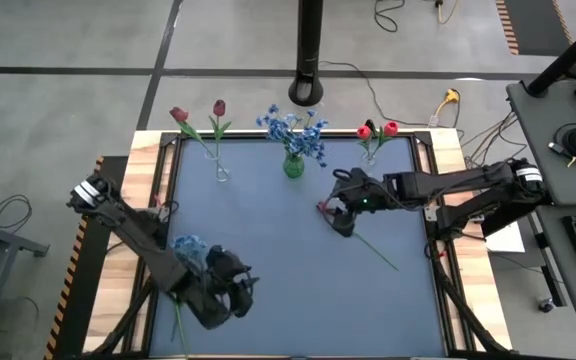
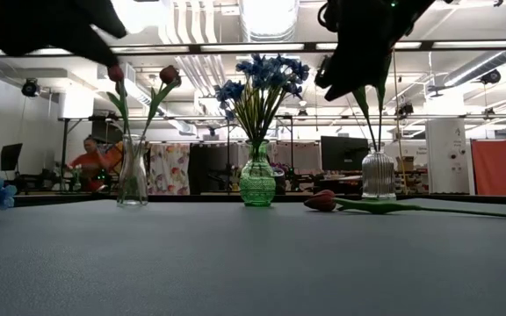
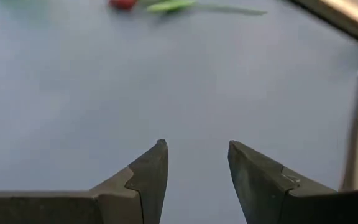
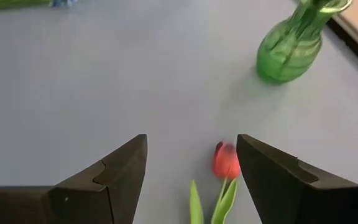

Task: Sort flowers into vase by color
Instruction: Put the pink flower into the right transparent vase

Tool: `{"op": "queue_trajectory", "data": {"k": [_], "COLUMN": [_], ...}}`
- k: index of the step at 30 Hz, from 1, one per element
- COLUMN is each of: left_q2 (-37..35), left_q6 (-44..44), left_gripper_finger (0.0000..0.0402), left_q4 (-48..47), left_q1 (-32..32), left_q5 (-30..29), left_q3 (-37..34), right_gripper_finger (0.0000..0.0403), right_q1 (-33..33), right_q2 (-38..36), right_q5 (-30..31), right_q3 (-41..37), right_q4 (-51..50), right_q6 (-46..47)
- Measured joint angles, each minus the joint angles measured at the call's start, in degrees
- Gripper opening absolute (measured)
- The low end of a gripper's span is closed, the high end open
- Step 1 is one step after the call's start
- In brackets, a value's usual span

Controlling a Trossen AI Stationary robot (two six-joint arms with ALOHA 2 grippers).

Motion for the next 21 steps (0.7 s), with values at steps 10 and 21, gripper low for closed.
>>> {"op": "queue_trajectory", "data": {"k": [10, 21], "left_q2": [15.8, 24.1], "left_q6": [-41.9, -55.3], "left_gripper_finger": [0.0152, 0.0152], "left_q4": [-40.2, -51.7], "left_q1": [-5.1, -5.4], "left_q5": [12.3, 24.5], "left_q3": [19.0, 26.1], "right_gripper_finger": [0.0238, 0.0238], "right_q1": [4.6, 5.1], "right_q2": [0.0, 0.0], "right_q5": [-0.3, -0.3], "right_q3": [0.0, 0.0], "right_q4": [-3.6, -2.2], "right_q6": [1.7, 1.0]}}
